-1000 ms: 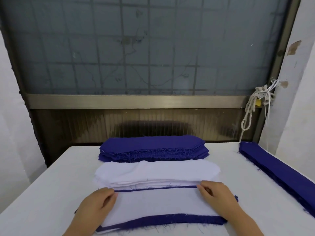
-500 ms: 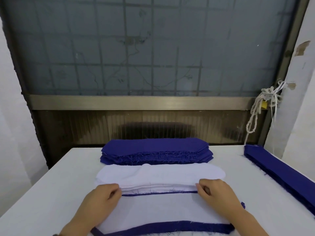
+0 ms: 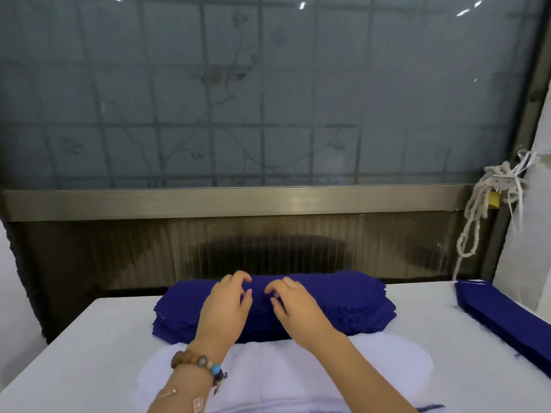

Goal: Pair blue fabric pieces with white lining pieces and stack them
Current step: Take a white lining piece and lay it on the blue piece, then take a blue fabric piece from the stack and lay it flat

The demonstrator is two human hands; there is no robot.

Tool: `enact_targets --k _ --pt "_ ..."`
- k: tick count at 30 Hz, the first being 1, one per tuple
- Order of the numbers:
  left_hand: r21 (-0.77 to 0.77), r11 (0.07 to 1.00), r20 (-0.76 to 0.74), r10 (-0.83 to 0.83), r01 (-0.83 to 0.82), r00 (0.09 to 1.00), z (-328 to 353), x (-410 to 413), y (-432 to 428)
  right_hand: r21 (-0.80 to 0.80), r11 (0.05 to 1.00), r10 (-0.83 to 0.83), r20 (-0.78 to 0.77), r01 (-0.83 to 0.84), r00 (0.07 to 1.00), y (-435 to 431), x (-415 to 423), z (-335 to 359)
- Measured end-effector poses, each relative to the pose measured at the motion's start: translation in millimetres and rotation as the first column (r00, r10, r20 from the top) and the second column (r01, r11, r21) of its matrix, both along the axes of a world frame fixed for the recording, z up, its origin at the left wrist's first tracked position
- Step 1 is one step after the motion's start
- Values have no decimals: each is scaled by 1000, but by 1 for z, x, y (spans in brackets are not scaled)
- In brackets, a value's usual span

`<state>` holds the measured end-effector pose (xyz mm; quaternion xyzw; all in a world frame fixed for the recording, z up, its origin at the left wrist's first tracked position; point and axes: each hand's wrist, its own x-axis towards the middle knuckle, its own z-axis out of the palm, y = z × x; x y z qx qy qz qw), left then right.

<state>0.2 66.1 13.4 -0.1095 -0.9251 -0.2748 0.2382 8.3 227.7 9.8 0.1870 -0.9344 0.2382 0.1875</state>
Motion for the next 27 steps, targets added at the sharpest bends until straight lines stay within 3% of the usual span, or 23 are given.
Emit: enact_targets --k 5,13,21,27 --pt "-126 973 15 194 -191 981 -17 -39 0 -64 997 -47 97 53 994 -14 -41 -8" --pt "-207 894 -18 404 -398 915 -30 -51 12 47 970 -242 43 240 969 -27 -63 -16" --pt "-58 938 -12 341 -342 940 -30 -41 8 3 953 -303 -72 304 950 -31 -56 -27" --pt "-93 934 -14 345 -344 939 -29 -42 5 6 951 -309 -61 310 949 -31 -57 -27"
